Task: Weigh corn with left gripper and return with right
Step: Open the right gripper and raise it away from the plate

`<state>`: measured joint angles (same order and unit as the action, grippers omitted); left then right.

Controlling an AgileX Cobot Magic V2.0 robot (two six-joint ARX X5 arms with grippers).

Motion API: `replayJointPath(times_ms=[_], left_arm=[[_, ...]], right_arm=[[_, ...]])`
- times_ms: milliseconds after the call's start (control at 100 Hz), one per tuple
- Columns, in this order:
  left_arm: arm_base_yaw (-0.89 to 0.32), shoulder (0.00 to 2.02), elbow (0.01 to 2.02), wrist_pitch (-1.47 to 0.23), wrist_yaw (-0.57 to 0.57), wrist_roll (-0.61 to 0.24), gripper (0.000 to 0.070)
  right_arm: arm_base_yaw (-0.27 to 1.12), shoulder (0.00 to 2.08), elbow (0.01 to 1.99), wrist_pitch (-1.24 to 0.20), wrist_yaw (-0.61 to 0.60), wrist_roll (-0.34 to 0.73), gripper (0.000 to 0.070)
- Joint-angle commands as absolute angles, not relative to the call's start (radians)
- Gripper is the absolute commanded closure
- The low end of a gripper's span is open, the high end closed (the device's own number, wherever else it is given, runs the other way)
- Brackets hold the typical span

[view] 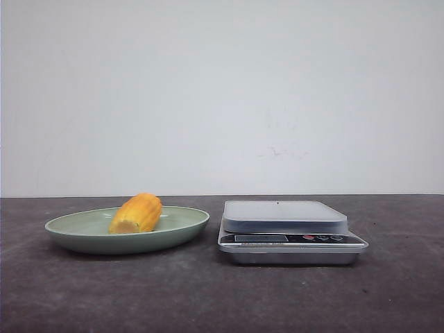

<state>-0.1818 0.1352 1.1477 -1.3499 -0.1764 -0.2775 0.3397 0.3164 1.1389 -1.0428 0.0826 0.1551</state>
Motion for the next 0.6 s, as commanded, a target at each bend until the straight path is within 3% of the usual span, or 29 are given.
replayJointPath(times_ms=[0, 30, 590], left_arm=[[-0.184, 0.132, 1.155, -1.336, -0.171, -0.281, 0.0575], [-0.184, 0.132, 1.153, -1.334, -0.171, -0.279, 0.0700], [-0.184, 0.132, 1.150, -1.293, -0.146, -0.294, 0.0684]], right_arm=[[0.342, 0.289, 1.120, -1.035, 0.108, 0.170, 0.0697], [0.342, 0.275, 1.110, -1.034, 0.115, 0.170, 0.0697], [0.342, 0.232, 1.087, -1.037, 0.125, 0.176, 0.0697]])
